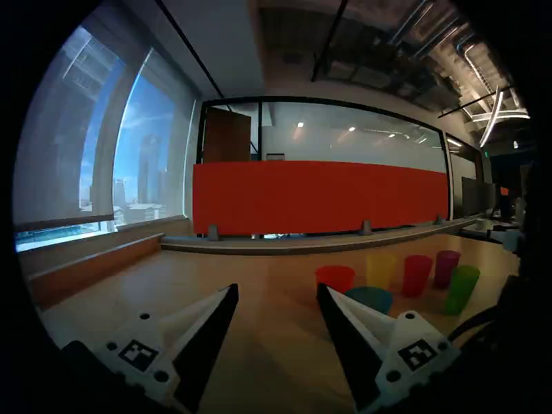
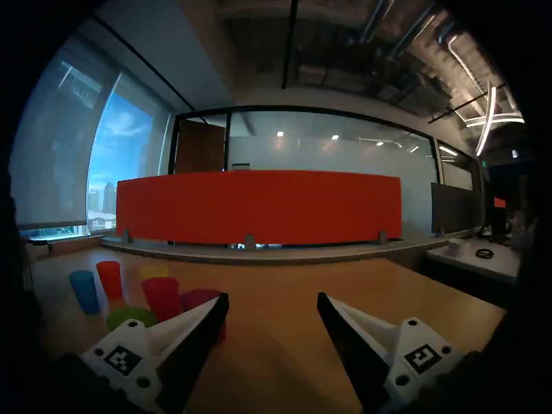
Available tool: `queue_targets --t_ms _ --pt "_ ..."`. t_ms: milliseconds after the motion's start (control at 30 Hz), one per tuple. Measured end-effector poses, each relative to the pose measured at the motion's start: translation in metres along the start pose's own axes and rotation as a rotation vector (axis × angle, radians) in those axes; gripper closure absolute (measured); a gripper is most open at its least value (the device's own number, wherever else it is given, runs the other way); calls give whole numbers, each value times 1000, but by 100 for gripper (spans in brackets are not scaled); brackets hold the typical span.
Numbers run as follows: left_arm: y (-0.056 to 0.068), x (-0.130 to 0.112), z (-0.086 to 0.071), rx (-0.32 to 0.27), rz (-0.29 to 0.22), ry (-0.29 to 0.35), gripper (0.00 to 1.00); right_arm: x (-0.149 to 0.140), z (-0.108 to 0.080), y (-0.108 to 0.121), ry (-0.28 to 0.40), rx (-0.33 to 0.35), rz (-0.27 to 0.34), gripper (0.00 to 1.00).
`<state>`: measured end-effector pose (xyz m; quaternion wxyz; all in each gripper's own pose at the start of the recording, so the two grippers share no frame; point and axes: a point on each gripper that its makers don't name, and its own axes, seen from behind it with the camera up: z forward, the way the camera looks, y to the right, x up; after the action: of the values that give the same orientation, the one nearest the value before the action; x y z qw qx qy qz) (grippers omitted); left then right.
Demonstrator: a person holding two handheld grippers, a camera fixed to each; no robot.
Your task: Pour water
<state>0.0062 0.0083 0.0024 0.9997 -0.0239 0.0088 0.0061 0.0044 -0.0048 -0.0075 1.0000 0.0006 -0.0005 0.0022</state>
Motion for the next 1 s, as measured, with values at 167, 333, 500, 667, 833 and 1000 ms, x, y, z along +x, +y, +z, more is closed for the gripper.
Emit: queue_targets --t_ms 167,333,500,667,833,1000 --pt "-1 0 1 0 0 0 16 0 1 0 0 0 0 1" --pt "-1 0 1 0 0 0 16 0 2 -1 -1 0 0 1" --pt "-1 0 2 0 0 0 16 0 2 -1 -1 0 0 1" --pt "-1 0 2 0 0 0 16 -1 1 -1 -1 0 -1 1" --pt "0 0 1 0 0 0 16 -1 1 -1 -1 0 -1 1" --pt "0 0 0 0 0 0 16 -1 1 -1 -1 0 0 1"
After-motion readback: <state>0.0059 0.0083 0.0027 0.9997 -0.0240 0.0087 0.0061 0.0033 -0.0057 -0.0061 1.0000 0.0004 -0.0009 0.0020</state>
